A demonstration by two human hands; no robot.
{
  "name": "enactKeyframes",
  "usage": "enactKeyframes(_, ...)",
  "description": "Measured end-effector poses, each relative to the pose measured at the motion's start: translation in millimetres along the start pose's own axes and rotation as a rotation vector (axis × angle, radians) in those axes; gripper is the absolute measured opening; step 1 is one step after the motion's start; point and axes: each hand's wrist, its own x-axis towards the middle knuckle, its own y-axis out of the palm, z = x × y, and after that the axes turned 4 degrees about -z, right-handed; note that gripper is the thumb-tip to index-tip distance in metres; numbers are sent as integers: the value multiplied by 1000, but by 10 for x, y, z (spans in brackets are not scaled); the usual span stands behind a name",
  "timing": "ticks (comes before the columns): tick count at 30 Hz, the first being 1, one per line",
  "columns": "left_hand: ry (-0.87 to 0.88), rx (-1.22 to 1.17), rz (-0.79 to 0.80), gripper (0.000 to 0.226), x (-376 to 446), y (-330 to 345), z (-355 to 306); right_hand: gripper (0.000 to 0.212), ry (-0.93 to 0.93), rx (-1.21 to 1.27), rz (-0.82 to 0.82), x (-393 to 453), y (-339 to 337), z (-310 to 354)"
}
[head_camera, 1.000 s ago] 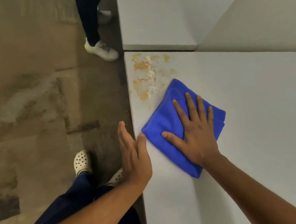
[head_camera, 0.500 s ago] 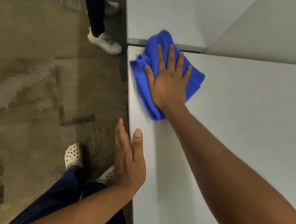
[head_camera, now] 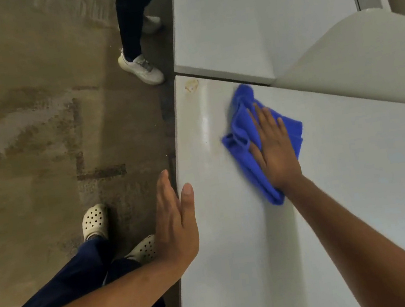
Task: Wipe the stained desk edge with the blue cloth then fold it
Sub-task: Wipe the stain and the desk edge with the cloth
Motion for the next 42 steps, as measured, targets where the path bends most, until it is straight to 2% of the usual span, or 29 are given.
enactKeyframes(3,14,10,-12,103,-1,-1,18,81,68,11,-34,502,17,317)
enactKeyframes(7,27,14,-4,101,-10,1,25,73,-38,-47,-74,911,198,985)
enactKeyframes(10,34,-7,19,99,-15,-12,6,68,-148,-103,-62,745,295,1274)
enactKeyframes(14,124,-120,-4,88,11,-30,-21,64,-298,-13,-10,164,398,1156)
enactKeyframes(18,49,-60,38,107,-16,-20,-16,63,-313,-13,-16,314,394,994)
enactKeyframes(22,-3,-4,36,113,-39,-28,-8,62,-194,2,-88,881,308,1096)
enactKeyframes(25,17,20,27,101,-34,-21,-16,60,-103,12,-134,1117,273,1171)
enactKeyframes(28,28,44,15,92,-25,-27,-14,62,-15,33,-143,876,287,1200)
enactKeyframes(32,60,50,-12,92,-20,-18,-33,61,-109,59,-104,459,264,788)
enactKeyframes(35,78,70,-12,87,-7,-4,4,63,78,51,-164,585,150,396)
enactKeyframes(38,94,86,-17,83,-7,-12,29,74,280,53,-171,657,139,369)
enactKeyframes(42,93,96,-48,72,2,6,47,102,250,-35,-130,318,313,747)
